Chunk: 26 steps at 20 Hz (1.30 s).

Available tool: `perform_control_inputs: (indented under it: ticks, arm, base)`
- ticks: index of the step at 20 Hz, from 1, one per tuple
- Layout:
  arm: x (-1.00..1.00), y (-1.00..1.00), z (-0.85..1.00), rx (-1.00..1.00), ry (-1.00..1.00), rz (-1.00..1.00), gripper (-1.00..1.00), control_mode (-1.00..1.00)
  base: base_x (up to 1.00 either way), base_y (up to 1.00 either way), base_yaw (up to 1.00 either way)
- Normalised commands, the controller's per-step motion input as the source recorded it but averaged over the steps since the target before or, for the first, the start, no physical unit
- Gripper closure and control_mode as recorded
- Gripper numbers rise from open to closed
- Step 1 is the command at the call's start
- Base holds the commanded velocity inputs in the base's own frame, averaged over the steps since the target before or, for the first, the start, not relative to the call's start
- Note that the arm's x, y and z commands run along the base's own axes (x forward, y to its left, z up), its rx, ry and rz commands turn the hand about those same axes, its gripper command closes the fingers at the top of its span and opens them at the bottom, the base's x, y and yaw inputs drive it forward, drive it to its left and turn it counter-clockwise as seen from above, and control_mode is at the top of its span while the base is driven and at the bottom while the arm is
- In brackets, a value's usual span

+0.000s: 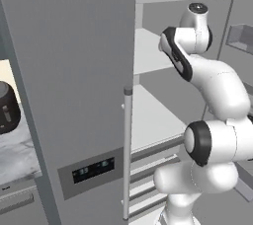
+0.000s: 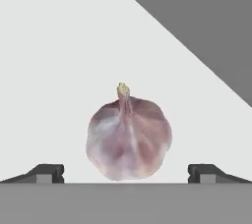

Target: Grab the lemon and garlic from the fridge, place them in the blender, close the lid, and turn on the blender to create a marinade.

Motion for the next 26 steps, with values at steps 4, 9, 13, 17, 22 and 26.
perform_control_inputs:
  ticks: [4, 9, 13, 17, 22, 26]
  arm:
    - [0.42, 0.0, -0.16, 0.0, 0.0, 0.0, -1.0, -1.0]
    - [0.26, 0.0, -0.14, 0.0, 0.0, 0.0, -1.0, -1.0]
    - [0.0, 0.0, -0.36, -0.01, 0.03, 0.0, -1.0, -1.0]
    - [0.01, 0.0, -0.37, -0.01, 0.03, 0.0, 1.0, -1.0]
    - [0.02, 0.0, -0.12, 0.0, 0.0, 0.0, 1.0, -1.0]
    - [-0.13, 0.0, -0.01, 0.0, -0.06, 0.0, 1.0, -1.0]
  base:
    - [0.0, 0.0, 0.0]
    - [0.0, 0.0, 0.0]
    - [0.0, 0.0, 0.0]
    - [0.0, 0.0, 0.0]
    - [0.0, 0.0, 0.0]
    - [0.0, 0.0, 0.0]
